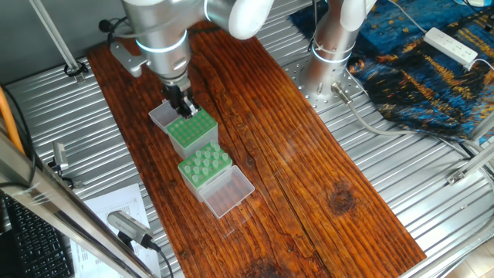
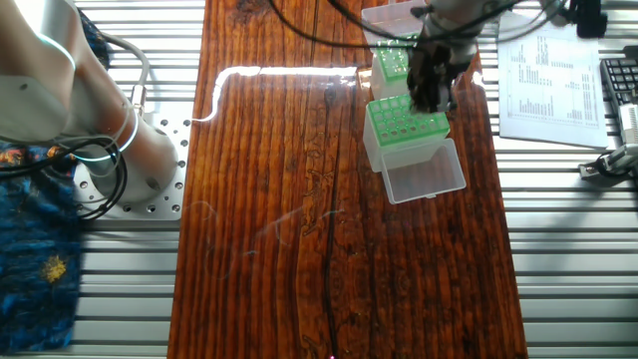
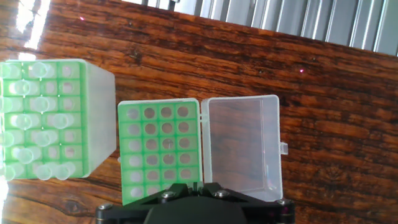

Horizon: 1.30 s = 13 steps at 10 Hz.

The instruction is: Transfer all large pipette tips from one holder to another

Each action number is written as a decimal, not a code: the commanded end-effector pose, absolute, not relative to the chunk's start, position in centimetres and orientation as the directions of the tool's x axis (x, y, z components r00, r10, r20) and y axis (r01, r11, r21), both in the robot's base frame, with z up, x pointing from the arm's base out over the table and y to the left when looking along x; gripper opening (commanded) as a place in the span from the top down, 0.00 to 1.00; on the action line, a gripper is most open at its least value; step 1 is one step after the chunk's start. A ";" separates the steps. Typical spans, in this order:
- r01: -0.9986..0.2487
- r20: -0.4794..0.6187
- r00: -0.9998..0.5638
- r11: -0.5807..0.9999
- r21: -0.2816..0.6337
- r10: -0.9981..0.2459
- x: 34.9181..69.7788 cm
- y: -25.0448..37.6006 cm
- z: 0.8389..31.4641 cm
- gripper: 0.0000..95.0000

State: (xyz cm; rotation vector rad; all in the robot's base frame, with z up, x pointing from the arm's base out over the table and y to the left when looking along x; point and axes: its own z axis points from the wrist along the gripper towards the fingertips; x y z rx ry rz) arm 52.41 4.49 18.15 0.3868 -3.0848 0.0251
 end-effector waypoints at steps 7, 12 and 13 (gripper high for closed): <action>-0.359 0.034 -0.933 0.933 -0.005 -0.358 54.6 11.3 18.6 1.00; -0.497 0.023 -0.867 0.867 0.030 -0.498 54.6 11.5 18.5 1.00; -0.501 0.023 -0.865 0.865 0.031 -0.501 54.6 11.5 18.5 1.00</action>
